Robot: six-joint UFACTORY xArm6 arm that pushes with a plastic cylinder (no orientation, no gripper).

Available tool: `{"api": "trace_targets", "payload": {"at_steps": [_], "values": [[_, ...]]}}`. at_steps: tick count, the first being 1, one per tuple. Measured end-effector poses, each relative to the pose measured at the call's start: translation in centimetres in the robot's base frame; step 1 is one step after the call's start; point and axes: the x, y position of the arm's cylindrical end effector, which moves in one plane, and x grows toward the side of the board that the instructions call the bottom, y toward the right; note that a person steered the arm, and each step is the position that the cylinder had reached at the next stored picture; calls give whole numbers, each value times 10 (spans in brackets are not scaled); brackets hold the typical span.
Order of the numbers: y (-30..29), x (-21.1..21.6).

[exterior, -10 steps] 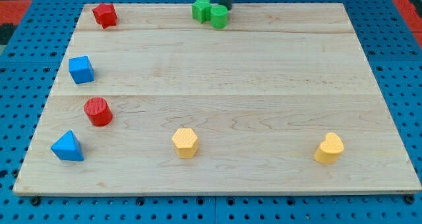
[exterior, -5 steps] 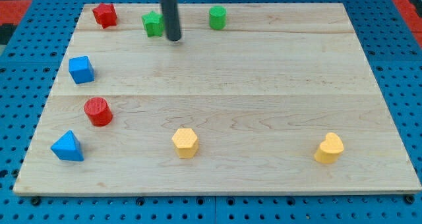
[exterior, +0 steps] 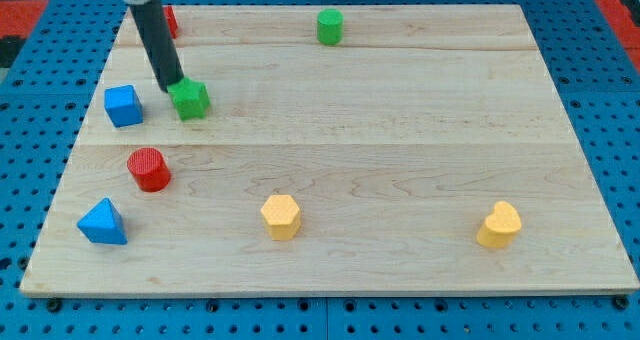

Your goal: Slide the green star into the red circle

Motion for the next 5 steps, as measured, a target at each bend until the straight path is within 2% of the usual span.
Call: {"api": "trace_targets", "payload": {"at_steps": [1,2,4,5], "values": [[8,-41],[43,-6],[-1,118],[3,109]]}}
